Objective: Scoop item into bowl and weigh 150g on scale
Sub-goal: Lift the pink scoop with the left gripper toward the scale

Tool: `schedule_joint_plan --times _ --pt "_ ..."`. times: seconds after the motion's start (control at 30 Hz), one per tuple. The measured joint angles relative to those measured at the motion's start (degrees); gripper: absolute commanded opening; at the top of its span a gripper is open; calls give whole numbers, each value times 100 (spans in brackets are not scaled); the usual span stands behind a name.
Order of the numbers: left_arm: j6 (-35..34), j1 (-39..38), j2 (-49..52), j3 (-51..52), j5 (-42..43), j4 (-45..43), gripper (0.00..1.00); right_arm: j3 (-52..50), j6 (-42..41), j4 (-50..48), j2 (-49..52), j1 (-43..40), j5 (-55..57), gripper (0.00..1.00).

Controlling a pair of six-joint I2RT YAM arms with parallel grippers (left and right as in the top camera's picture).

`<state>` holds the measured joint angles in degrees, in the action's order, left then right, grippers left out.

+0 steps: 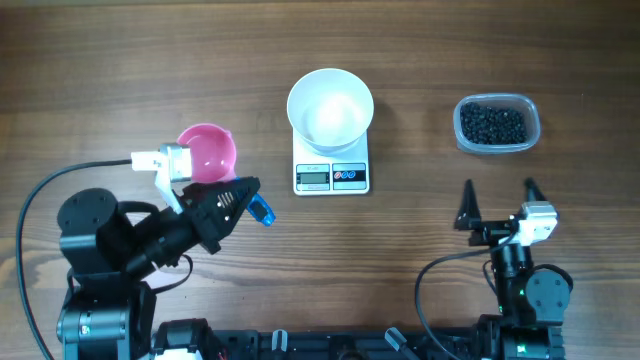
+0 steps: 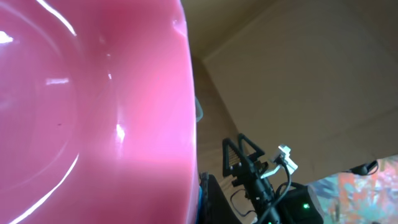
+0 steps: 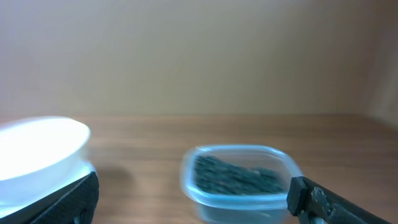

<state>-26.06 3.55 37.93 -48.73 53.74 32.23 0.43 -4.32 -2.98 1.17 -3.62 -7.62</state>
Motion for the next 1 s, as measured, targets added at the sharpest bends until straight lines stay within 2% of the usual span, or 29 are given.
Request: schedule_joint_plan --times 0.17,0.27,0.37,0.43,0.57,0.7,0.77,0.9,1.0 --pt "-2 0 -2 0 20 -750 4 -4 -1952 -59 0 11 -1134 100" --pt "-11 0 -2 0 22 -1298 4 -9 -3064 -669 11 11 -1421 100" --pt "-127 0 -2 0 22 -1631 4 24 -3620 -1657 15 11 -1648 100" --pt "-302 0 -2 0 22 -1725 4 227 -3770 -1740 15 11 -1740 100" --pt "-636 0 -2 0 74 -1764 4 1493 -3473 -127 184 11 -1790 100" --pt "-791 0 -2 0 321 -1902 4 3556 -2879 2455 859 11 -1766 100" --pt "-846 0 -2 -2 385 -1923 4 4419 -2745 3342 1296 11 -1880 100" --pt "-1211 0 0 -2 404 -2153 4 5329 -2719 3722 2017 11 -2736 100" --pt "-1661 0 -2 -2 402 -2712 4 5405 -3318 3694 2332 11 -3480 100"
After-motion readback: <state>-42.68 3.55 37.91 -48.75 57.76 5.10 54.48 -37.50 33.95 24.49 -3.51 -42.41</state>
